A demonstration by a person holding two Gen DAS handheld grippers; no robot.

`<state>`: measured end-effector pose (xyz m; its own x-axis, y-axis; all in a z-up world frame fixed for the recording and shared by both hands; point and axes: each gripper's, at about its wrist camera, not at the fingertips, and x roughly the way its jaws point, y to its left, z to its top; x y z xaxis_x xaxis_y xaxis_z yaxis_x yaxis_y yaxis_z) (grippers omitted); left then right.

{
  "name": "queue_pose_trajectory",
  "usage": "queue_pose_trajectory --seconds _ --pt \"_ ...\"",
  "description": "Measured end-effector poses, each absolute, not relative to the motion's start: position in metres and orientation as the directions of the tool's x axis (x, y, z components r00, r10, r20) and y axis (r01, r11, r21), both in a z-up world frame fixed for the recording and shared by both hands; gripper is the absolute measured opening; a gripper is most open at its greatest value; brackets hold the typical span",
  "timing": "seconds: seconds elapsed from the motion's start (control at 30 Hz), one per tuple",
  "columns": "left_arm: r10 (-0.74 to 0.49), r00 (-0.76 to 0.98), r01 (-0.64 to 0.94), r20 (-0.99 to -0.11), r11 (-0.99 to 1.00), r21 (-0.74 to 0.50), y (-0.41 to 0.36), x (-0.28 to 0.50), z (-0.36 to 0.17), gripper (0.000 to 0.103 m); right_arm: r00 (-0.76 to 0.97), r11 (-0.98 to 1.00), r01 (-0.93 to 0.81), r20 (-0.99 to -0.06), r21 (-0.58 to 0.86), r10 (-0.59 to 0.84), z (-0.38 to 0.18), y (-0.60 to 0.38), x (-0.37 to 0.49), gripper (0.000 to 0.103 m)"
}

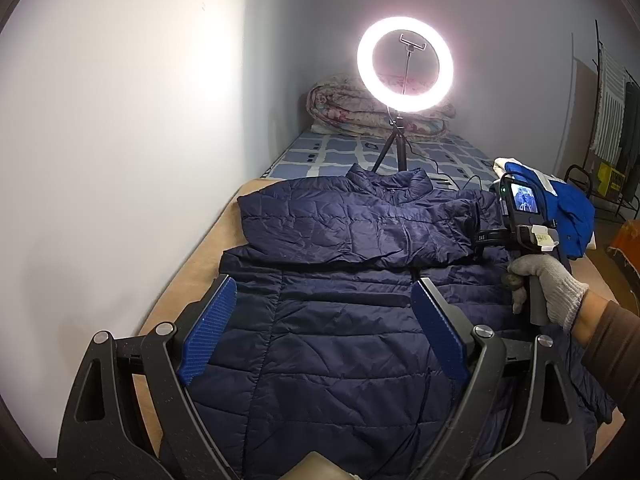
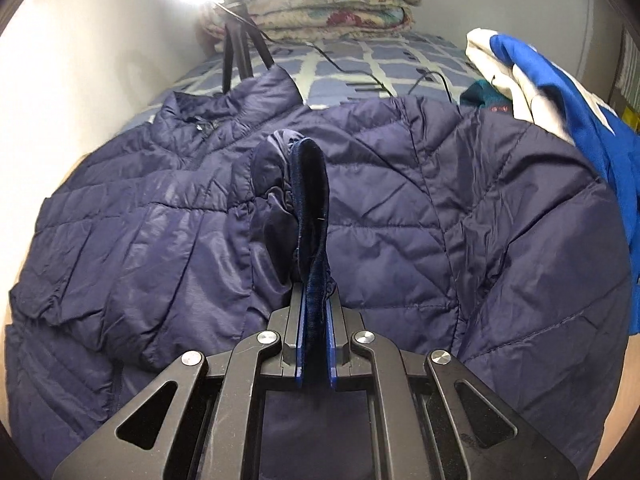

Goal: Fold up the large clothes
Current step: 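Lay the sleeve across the jacket body and open the right gripper, then grasp the other sleeve cuff with the left gripper and lift it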

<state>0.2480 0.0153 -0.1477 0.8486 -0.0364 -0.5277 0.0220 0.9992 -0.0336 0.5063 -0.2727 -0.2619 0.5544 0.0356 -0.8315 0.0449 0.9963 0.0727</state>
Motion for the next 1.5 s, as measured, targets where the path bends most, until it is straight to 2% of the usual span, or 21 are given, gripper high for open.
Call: queue_pose_trajectory --seconds 0.13,0.23,0.43,0.7,0.87,0.93,1.1,1.2,1.27,1.33,1.4,1.5 --pt "-0.036 0.850 0.021 -0.526 0.999 -0.036 0.016 0.247 -0.146 0.091 0.561 0.995 0.058 -0.827 0.078 0.032 -0.257 -0.272 0.502 0.012" --pt "-0.052 0.851 0.033 -0.523 0.998 -0.046 0.014 0.245 -0.141 0.091 0.580 0.994 0.064 -0.814 0.088 0.035 -0.242 -0.274 0.488 0.036" --pt "-0.090 0.857 0.074 -0.507 0.996 -0.051 0.001 0.238 -0.129 0.091 0.651 0.993 0.008 -0.755 0.115 0.082 -0.188 -0.285 0.426 0.039" --pt "-0.182 0.833 0.206 -0.523 0.979 -0.013 -0.046 0.217 -0.125 0.091 0.752 0.997 0.064 -0.659 0.036 -0.025 -0.122 -0.330 0.296 0.067" --pt "-0.273 0.814 0.333 -0.512 0.942 0.027 -0.093 0.191 -0.126 0.091 0.754 0.985 0.167 -0.649 0.040 -0.102 -0.117 -0.368 0.228 0.069" --pt "-0.325 0.787 0.394 -0.524 0.919 0.021 -0.111 0.180 -0.129 0.091 0.752 0.978 0.210 -0.643 0.019 -0.149 -0.121 -0.382 0.207 0.077" --pt "-0.446 0.677 0.556 -0.586 0.831 0.009 -0.169 0.153 -0.145 0.091 0.735 0.963 0.268 -0.638 -0.035 -0.228 -0.126 -0.417 0.171 0.079" --pt "-0.511 0.575 0.643 -0.640 0.765 -0.033 -0.208 0.140 -0.159 0.090 0.729 0.952 0.306 -0.639 -0.018 -0.246 -0.130 -0.439 0.158 0.079" --pt "-0.538 0.516 0.681 -0.667 0.730 -0.061 -0.230 0.132 -0.167 0.084 0.717 0.945 0.326 -0.649 -0.011 -0.254 -0.134 -0.454 0.152 0.079" --pt "-0.557 0.457 0.712 -0.693 0.696 -0.090 -0.252 0.126 -0.176 0.081 0.710 0.944 0.329 -0.651 -0.031 -0.269 -0.135 -0.463 0.148 0.079" --pt "-0.569 0.402 0.737 -0.718 0.666 -0.115 -0.274 0.120 -0.187 0.081 0.683 0.929 0.357 -0.652 -0.098 -0.331 -0.139 -0.474 0.150 0.079" --pt "-0.577 0.326 0.769 -0.749 0.622 -0.145 -0.306 0.111 -0.202 0.081 0.656 0.909 0.402 -0.659 -0.105 -0.367 -0.142 -0.491 0.154 0.079"
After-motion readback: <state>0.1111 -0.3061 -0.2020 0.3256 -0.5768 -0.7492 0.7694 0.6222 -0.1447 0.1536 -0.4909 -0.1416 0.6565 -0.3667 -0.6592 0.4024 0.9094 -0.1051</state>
